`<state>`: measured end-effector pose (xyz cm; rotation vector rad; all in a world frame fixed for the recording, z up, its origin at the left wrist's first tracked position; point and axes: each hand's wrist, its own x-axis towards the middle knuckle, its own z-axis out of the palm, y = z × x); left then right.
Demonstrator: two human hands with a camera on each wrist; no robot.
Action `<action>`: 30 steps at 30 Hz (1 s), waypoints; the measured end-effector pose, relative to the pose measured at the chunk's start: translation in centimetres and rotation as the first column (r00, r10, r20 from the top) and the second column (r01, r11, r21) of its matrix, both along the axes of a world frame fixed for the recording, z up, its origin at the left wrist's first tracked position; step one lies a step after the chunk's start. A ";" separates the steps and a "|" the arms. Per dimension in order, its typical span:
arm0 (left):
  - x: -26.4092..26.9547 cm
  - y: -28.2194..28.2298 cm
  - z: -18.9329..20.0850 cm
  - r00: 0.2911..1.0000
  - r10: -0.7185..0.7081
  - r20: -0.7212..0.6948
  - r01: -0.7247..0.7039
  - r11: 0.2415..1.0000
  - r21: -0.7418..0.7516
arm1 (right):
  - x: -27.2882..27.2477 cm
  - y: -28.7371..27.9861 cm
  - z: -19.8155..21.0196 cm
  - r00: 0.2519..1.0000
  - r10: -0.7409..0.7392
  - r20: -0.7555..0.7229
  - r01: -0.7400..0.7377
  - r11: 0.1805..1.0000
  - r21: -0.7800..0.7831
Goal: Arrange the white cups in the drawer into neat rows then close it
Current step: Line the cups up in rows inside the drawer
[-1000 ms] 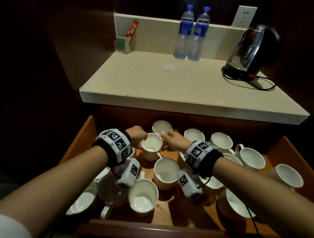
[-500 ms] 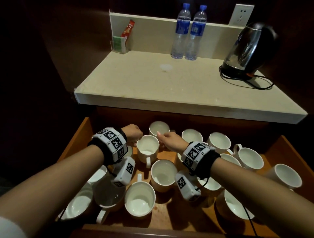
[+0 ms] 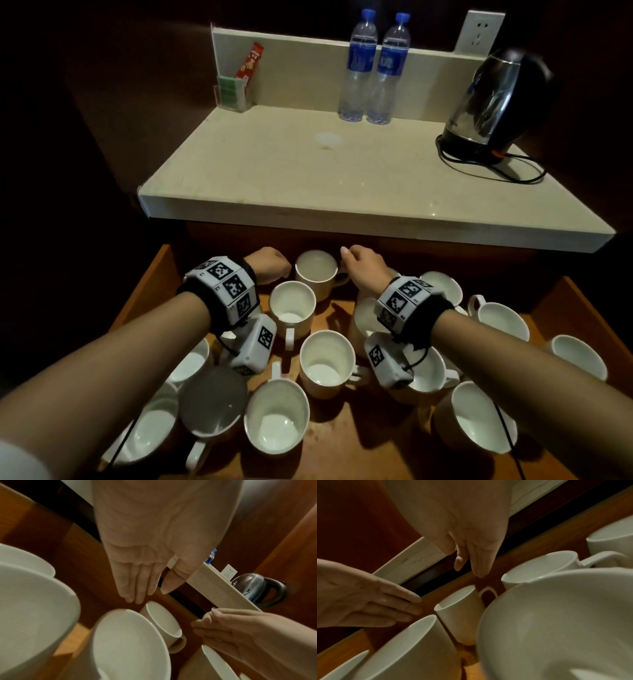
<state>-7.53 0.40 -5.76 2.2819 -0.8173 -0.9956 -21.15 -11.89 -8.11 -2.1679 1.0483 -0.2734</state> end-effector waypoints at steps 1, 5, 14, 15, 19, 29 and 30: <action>-0.2 -0.3 0.0 1.000 -0.015 0.008 0.015 1.000 -0.009 | 0.1 -0.3 0.0 0.999 0.002 -0.038 -0.001 1.000 0.011; -0.5 -1.6 -0.9 0.996 -0.086 0.019 0.086 0.996 0.017 | 0.1 -0.6 -0.4 0.984 0.057 -0.166 -0.042 0.994 0.096; -0.5 -2.8 -1.8 0.996 -0.089 0.029 0.089 0.996 0.001 | -0.6 -1.1 -0.7 0.964 0.142 -0.222 -0.123 0.987 0.099; -0.5 -2.9 -1.8 0.996 -0.086 0.027 0.086 0.996 -0.009 | -0.7 -1.0 -0.6 0.967 0.138 -0.216 -0.119 0.988 0.100; -0.5 -3.5 -1.9 0.997 -0.073 0.022 0.073 0.997 -0.034 | -1.1 -0.9 -0.6 0.975 0.123 -0.187 -0.101 0.987 0.123; -0.5 -4.0 -2.8 0.998 -0.059 -0.011 0.059 0.997 -0.050 | -1.1 0.1 -1.7 0.975 0.148 -0.165 -0.124 0.982 0.144; -0.6 -4.2 -2.9 0.998 -0.061 -0.004 0.061 0.997 -0.057 | -1.2 0.3 -1.7 0.972 0.155 -0.177 -0.133 0.982 0.131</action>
